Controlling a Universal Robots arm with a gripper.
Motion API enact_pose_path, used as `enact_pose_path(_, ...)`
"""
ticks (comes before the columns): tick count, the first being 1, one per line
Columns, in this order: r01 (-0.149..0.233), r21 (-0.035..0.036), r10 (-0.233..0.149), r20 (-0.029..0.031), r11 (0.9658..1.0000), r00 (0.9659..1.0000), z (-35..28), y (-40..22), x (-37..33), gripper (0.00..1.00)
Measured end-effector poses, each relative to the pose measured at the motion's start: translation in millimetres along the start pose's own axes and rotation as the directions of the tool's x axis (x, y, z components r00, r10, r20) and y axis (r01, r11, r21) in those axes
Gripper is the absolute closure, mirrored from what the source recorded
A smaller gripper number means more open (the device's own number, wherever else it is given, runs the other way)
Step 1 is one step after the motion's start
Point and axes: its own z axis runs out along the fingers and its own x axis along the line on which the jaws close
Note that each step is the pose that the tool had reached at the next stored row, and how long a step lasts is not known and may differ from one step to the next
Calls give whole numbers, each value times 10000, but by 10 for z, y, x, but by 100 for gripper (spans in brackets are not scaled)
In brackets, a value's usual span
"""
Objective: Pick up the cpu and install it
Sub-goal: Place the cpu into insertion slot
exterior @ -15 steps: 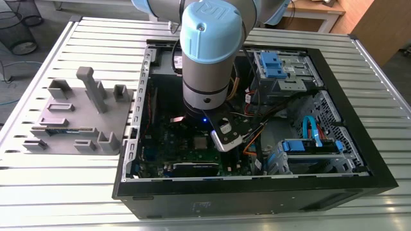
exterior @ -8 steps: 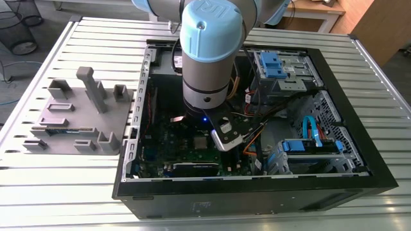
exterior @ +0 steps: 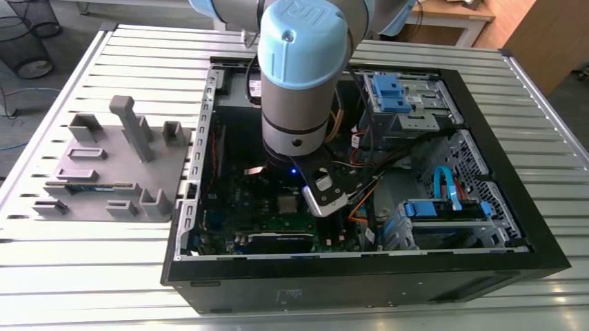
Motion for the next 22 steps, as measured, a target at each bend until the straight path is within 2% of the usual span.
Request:
enact_pose_path(5,0,-5,0,2,10000,10000,-19,1,-1,50)
enact_pose_path(22,-46,4,46,1,10000,10000,3,-9,-6,50)
